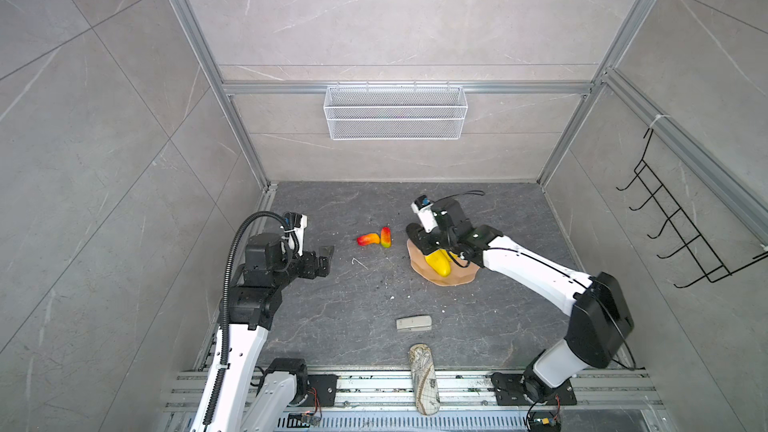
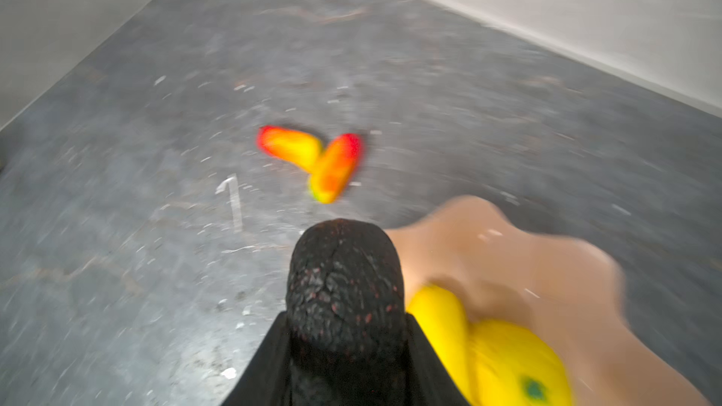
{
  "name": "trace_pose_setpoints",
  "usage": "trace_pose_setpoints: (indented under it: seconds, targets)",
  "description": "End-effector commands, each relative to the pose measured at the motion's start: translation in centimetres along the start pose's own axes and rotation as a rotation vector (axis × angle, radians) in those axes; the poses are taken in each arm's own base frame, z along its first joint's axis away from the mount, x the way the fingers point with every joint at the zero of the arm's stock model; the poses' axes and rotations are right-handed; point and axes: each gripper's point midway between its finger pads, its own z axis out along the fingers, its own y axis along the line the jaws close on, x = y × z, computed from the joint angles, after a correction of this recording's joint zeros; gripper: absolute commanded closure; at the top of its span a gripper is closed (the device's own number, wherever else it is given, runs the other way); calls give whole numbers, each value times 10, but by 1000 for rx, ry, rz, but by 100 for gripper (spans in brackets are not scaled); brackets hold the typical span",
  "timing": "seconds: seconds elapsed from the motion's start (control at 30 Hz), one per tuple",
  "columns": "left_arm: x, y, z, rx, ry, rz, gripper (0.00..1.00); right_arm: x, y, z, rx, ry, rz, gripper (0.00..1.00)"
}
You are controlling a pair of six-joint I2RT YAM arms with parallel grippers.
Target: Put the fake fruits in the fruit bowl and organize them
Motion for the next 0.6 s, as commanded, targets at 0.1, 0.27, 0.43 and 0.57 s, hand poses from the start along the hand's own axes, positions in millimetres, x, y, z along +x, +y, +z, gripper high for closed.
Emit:
trace_pose_setpoints:
  seconds: [0.1,0.27,0.43,0.57]
  targets:
    - [-3,-3,2,17,-12,26,0,38,-51,-11,174,47,175,100]
    - [-3,-3,1,16,-15,27,0,51,-63,-8,202,70,246,100]
    - [-3,-3,2,18,-13,27,0,64,-69,2,231,95,283,100]
    - [-3,-3,1,17,-17,29,0,75,-72,8,251,106,293,100]
